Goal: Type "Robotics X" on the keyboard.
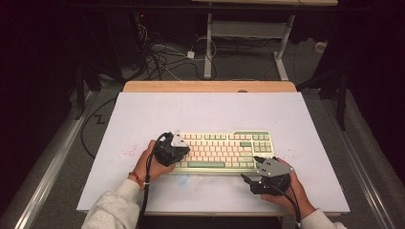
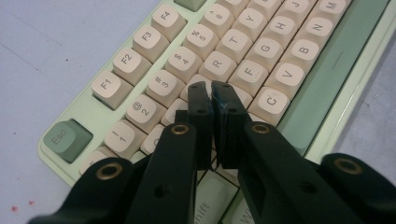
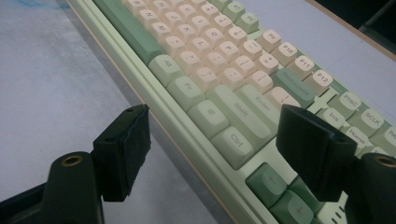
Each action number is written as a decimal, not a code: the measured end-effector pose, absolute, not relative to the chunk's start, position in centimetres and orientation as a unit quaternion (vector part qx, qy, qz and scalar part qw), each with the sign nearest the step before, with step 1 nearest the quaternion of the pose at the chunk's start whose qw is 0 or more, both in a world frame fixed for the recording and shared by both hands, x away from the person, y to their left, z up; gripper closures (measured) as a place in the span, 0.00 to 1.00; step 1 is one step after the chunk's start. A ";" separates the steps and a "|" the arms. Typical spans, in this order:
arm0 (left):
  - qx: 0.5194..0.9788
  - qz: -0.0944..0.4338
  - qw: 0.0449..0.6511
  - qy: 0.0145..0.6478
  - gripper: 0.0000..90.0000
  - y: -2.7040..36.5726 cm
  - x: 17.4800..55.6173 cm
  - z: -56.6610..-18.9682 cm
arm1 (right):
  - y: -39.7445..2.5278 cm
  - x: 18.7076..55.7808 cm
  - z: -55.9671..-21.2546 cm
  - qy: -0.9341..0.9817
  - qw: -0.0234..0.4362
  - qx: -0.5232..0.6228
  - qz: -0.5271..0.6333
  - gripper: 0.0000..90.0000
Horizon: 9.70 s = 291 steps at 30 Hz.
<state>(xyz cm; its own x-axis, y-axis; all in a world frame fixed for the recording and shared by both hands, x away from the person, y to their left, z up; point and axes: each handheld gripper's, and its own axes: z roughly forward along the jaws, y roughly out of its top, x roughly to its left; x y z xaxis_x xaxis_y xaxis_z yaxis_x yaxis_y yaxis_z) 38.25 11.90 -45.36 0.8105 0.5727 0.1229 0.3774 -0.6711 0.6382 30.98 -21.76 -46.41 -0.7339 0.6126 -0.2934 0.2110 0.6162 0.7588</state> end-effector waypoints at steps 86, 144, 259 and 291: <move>0.896 0.156 0.362 0.206 0.95 11.5 33.8 -45.2 | -21.5 30.9 -46.0 0.853 0.277 0.243 0.369 0.29; 0.854 0.262 0.364 0.264 0.22 17.6 33.1 -44.5 | -22.2 31.3 -46.0 0.848 0.280 0.263 0.365 0.31; 0.877 0.189 0.333 0.291 0.97 20.2 30.7 -46.3 | -21.0 35.7 -46.0 0.874 0.216 0.269 0.342 1.00; 0.877 0.186 0.339 0.286 0.97 16.6 33.6 -43.4 | -21.0 35.6 -46.1 0.873 0.220 0.269 0.342 1.00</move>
<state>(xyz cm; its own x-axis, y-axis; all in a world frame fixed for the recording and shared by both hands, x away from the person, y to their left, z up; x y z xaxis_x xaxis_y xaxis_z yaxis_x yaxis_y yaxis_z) 33.59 16.58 -43.44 0.7674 0.6276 0.1311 0.3758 -0.6060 0.7011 35.56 -20.98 -46.07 -0.7587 0.6199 -0.2000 0.3192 0.6215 0.7154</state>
